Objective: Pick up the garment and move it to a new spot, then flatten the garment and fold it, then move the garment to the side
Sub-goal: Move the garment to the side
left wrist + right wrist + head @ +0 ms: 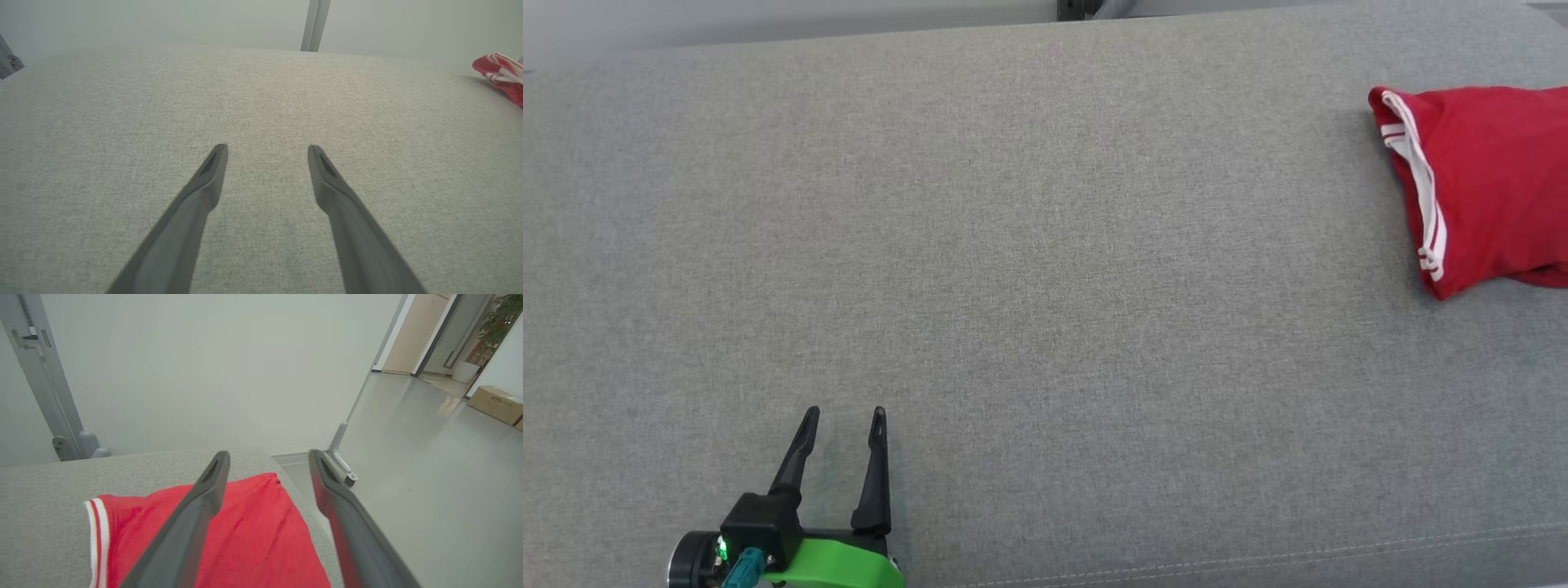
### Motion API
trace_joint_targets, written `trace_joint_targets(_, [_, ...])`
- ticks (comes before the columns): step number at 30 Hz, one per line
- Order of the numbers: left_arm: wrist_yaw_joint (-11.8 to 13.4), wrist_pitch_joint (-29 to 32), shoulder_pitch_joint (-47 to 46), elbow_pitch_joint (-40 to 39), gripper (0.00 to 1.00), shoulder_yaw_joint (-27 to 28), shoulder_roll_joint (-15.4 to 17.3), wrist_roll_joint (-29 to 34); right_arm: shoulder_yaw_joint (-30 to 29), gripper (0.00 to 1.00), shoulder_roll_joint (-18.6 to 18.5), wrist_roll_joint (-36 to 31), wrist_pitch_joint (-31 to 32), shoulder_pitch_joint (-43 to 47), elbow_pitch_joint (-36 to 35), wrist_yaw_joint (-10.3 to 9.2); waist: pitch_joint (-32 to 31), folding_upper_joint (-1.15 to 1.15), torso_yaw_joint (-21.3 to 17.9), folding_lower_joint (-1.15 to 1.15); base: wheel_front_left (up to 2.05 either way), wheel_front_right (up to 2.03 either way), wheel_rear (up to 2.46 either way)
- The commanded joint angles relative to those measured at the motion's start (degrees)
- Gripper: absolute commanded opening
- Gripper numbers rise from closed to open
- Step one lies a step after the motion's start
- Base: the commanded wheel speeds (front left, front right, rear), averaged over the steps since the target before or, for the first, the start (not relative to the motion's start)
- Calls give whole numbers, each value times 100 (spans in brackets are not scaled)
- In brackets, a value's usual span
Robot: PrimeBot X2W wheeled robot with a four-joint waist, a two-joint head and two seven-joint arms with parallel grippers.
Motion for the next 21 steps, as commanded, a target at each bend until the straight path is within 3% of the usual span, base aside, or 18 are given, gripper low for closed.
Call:
trace_joint_targets(1, [47,-15,108,-68,100,62,11,-30,-135,100,207,-126,-47,308,-518,-10,-215,0,-38,-1,0,0,0])
trace_joint_targets(7, [107,-15,452,-210,100,154,11,-204,137,100,938,54,-43,1661,-2090,-10,-756,0,-69,-1,0,0,0])
trace_joint_targets(13, [187,-14,815,-362,100,291,12,-342,671,100,1332,609,-41,3019,-3239,-10,-1185,0,-70,-1,0,0,0])
trace_joint_targets(21, [106,-15,1164,-442,100,481,12,-328,1350,100,1615,823,-41,4460,-4070,-11,-1398,0,-19,-1,0,0,0])
